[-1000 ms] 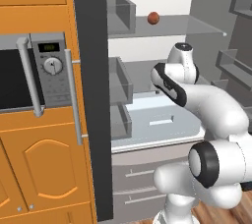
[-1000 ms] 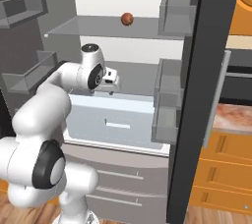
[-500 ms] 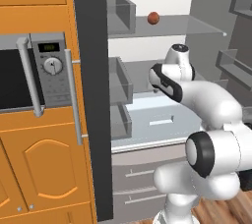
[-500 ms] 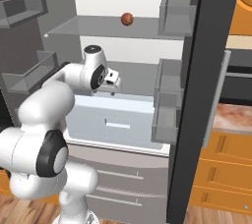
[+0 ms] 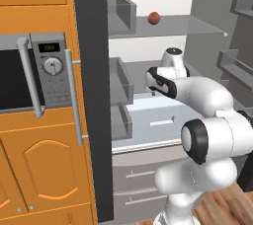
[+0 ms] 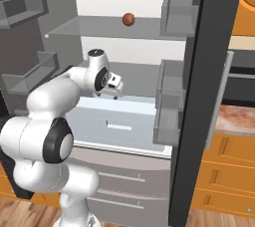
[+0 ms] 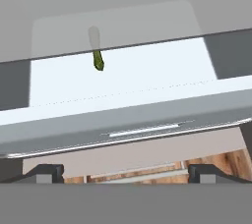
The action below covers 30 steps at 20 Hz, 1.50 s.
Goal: Fully open the fridge drawer.
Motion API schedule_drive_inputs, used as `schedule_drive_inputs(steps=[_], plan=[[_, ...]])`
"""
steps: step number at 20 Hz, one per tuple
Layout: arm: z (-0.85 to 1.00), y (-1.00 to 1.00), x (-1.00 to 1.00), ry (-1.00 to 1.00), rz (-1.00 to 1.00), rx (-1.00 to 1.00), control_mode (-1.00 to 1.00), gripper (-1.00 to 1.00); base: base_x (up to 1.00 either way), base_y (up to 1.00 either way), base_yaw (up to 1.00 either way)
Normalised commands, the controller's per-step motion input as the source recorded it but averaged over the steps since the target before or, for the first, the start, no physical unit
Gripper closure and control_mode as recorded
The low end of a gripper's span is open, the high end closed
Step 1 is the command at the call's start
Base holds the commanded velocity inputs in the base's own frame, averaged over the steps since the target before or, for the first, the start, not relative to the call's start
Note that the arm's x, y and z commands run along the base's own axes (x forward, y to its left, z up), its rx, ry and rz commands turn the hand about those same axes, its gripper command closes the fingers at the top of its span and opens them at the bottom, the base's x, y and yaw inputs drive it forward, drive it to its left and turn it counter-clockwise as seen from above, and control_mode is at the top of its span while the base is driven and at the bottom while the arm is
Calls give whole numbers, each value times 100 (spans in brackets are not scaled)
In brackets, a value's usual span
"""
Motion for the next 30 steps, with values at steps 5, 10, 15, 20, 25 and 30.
schedule_drive_inputs(steps=[5, 10, 15, 20, 25, 30], plan=[[-21, 0, 22, 0, -6, 2, -100, -100, 0, 0, 0], [-23, 0, 21, 0, -7, 0, -100, -100, 0, 0, 0], [-22, 0, 15, 0, -7, 0, -100, -100, 0, 0, 0], [-20, -2, 6, 0, -7, 1, -100, -100, 0, 0, 0], [-18, -9, 0, 0, -7, 1, -100, -100, 0, 0, 0], [-21, -15, -1, 0, -8, 1, -100, -100, 0, 0, 0]])
